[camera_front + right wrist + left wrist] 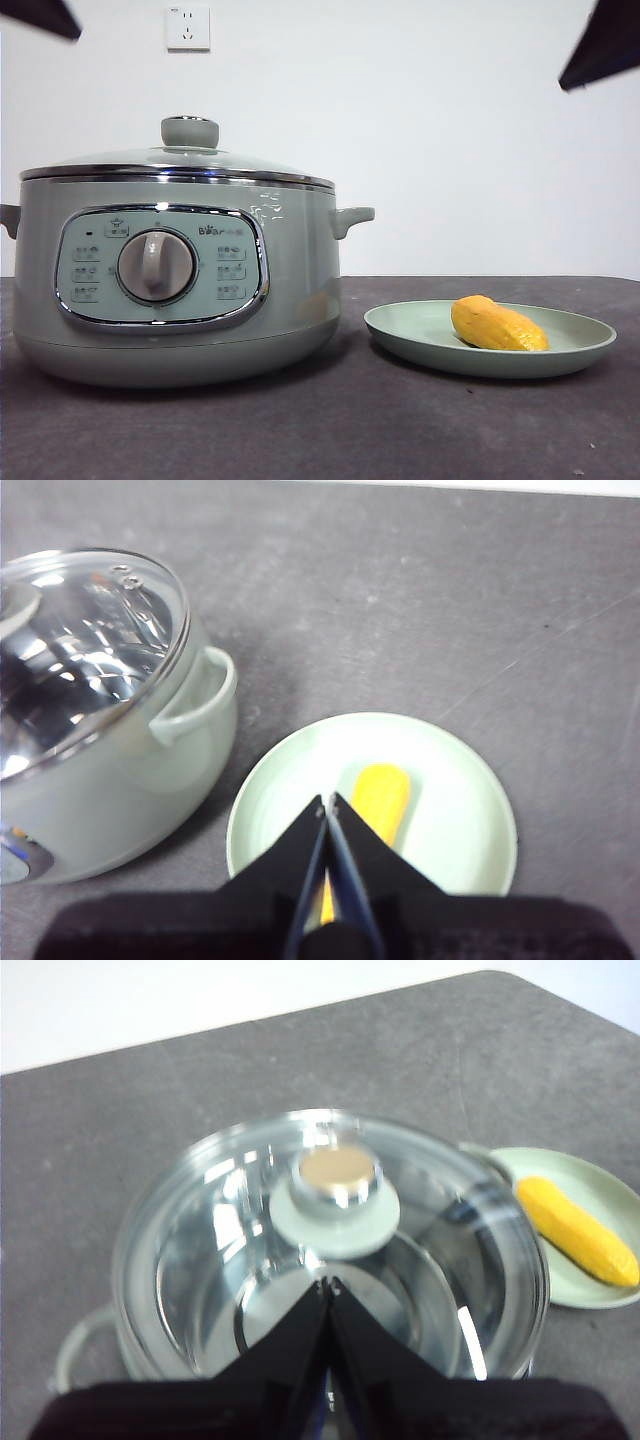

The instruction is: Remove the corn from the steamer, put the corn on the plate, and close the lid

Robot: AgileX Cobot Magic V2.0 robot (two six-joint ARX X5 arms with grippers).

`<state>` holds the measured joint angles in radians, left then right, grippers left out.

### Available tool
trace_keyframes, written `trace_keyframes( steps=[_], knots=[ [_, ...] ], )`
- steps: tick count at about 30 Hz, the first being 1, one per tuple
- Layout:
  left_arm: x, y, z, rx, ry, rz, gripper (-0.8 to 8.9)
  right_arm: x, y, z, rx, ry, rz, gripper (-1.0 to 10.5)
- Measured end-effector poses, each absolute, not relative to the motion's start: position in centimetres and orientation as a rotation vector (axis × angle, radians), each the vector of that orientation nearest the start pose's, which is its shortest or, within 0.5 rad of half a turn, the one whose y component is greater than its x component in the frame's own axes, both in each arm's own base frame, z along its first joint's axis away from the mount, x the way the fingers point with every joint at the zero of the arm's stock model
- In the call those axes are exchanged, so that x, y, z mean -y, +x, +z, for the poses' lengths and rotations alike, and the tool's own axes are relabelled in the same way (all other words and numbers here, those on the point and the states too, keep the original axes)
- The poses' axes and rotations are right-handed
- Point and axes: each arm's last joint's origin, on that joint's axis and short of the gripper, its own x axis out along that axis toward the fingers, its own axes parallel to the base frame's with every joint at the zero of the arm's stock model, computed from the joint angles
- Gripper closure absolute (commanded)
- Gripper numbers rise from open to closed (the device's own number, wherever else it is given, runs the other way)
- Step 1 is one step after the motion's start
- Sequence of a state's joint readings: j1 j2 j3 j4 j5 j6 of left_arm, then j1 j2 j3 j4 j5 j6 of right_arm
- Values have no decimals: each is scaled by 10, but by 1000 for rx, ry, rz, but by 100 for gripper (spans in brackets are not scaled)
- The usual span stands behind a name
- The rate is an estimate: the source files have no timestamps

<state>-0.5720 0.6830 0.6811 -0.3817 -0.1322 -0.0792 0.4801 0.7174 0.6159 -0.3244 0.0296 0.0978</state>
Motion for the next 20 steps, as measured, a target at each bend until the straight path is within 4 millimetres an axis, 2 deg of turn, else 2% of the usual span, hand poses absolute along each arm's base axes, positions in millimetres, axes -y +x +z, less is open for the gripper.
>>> trace_keyframes(
  steps=[2,4,20],
  knots=[
    [75,121,271,-372,57,-426,821,-70,135,250,-432,16,422,955],
    [75,119,268,-388,51,-432,817,-71,136,243,-470,41,410,945],
    [73,117,266,-416,65,-425,817,-70,135,243,-485,57,404,945]
  ],
)
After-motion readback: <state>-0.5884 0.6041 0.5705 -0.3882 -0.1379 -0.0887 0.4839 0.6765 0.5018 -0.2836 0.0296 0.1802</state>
